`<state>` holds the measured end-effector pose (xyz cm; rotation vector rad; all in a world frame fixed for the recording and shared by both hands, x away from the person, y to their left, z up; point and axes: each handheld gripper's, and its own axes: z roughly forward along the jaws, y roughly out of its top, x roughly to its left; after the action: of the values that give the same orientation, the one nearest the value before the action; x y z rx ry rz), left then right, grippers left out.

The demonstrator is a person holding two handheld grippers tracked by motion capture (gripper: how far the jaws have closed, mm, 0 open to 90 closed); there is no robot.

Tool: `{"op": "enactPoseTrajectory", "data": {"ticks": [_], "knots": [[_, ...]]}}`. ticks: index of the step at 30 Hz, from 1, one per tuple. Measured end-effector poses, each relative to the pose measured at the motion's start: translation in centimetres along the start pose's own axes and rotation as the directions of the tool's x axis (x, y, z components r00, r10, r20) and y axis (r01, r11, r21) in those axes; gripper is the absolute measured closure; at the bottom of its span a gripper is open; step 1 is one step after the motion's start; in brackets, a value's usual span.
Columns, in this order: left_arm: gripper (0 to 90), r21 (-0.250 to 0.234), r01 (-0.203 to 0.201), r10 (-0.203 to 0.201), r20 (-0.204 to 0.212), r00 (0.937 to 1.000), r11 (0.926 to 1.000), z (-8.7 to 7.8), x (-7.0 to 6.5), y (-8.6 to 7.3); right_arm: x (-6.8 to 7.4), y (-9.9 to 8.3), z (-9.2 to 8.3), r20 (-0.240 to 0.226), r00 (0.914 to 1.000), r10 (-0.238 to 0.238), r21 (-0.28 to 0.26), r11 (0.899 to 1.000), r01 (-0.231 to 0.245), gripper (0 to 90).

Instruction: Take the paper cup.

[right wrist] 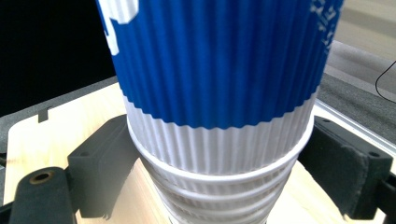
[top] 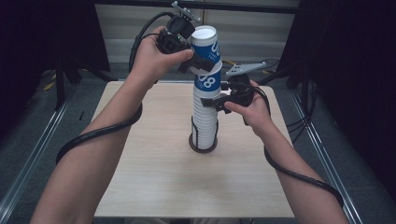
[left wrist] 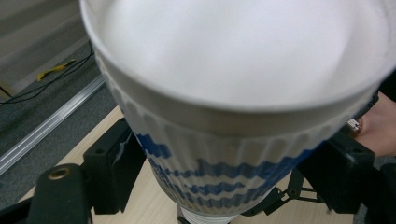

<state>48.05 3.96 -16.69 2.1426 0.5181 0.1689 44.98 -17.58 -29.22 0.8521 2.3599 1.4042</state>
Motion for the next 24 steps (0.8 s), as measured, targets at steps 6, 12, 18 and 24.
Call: {"op": "enactPoseTrajectory", "data": {"ticks": [6,12,18,24], "knots": [[20.1,-0.016,0.0,0.0,-0.006,1.0,0.9999,-0.3,0.0,0.0,0.0,0.0,0.0,0.001,1.0,0.001,-0.002,1.0,-0.001,12.7],[20.2,-0.017,-0.007,0.007,-0.009,0.9999,0.9998,-0.8,0.0,0.3,-0.1,-0.1,0.1,-0.003,1.0,0.004,-0.006,1.0,-0.004,12.7],[20.1,-0.027,-0.002,0.002,-0.028,0.9996,0.9996,-1.5,0.3,0.2,-0.1,0.0,0.1,-0.004,1.0,0.004,-0.005,1.0,-0.004,12.7],[20.2,-0.041,0.009,-0.01,-0.031,0.9995,0.9991,-2.2,0.5,0.0,-0.1,0.0,0.1,-0.003,1.0,0.004,-0.005,1.0,-0.004,12.7]]}}
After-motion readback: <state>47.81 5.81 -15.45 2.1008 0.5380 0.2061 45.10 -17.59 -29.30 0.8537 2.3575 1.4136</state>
